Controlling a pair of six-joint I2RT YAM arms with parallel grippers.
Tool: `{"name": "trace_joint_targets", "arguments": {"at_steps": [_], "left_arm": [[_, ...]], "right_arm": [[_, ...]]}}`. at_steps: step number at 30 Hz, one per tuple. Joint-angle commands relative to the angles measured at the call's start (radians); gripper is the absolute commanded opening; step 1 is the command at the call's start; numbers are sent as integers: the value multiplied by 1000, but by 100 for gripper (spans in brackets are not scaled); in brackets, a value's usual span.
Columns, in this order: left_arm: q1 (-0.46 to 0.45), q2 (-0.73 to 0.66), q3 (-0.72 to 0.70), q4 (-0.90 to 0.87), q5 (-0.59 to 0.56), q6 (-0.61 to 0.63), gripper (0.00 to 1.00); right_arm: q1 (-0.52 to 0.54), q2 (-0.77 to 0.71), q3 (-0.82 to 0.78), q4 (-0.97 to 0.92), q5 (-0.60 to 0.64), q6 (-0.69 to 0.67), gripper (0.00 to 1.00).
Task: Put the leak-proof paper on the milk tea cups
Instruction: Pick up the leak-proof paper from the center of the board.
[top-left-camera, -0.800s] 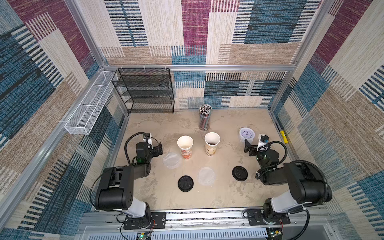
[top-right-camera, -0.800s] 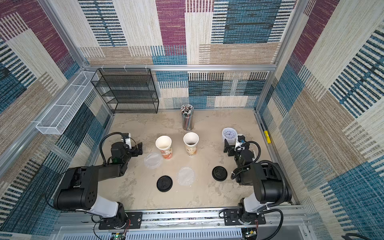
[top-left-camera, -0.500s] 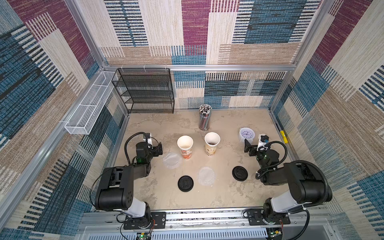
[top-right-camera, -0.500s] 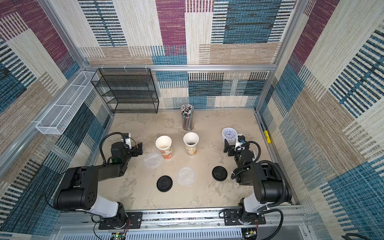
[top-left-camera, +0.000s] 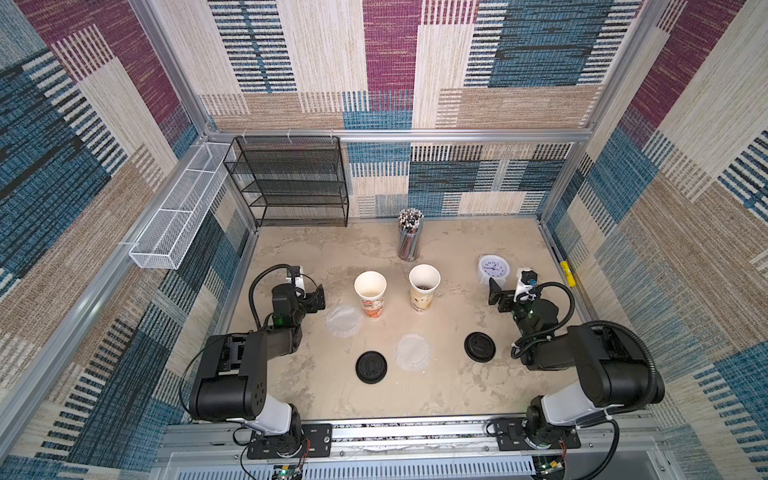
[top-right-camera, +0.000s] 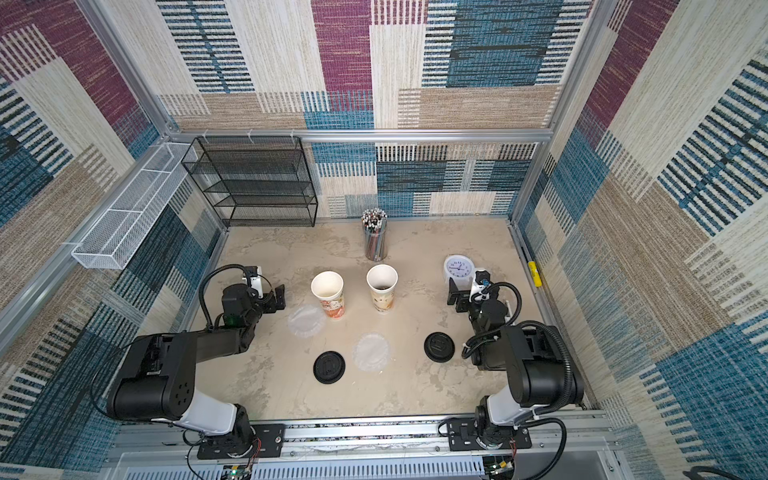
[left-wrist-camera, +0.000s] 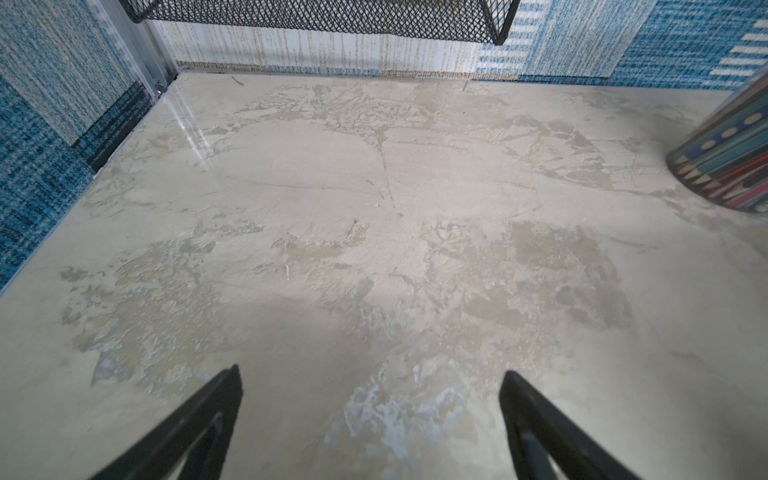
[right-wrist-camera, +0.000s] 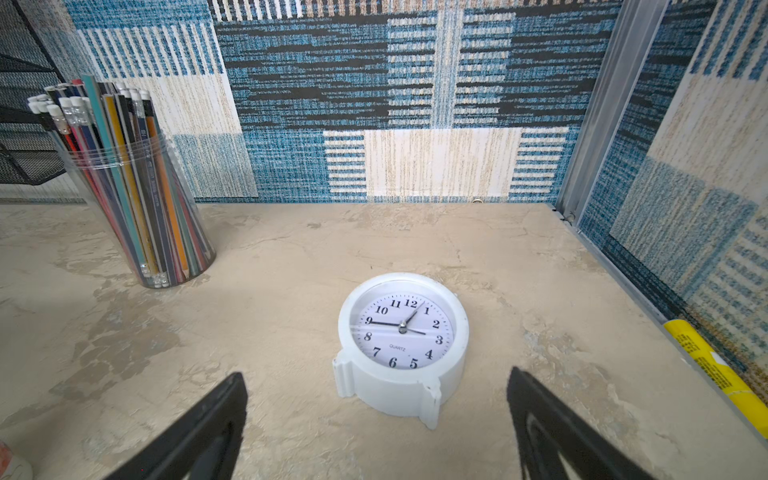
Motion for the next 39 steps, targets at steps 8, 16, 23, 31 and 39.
{"name": "trace_joint_targets", "arguments": {"at_steps": [8, 16, 23, 31, 39], "left_arm": [[3, -121, 3, -109, -9, 25, 99], [3, -456, -5, -470, -133, -105, 99], [13, -700, 38, -832, -20, -403, 99], [-2, -843, 153, -1244, 350, -579, 86], [-339, -911, 138, -1252, 235, -729, 83]], "right_arm": [[0, -264, 6, -187, 75, 33, 100], [-1, -563, 249, -1079, 372, 409, 100], [-2, -628, 366, -1377, 260, 520, 98], [0, -687, 445, -1588, -187, 677, 82], [126, -708, 353, -1579, -347, 757, 68]]}}
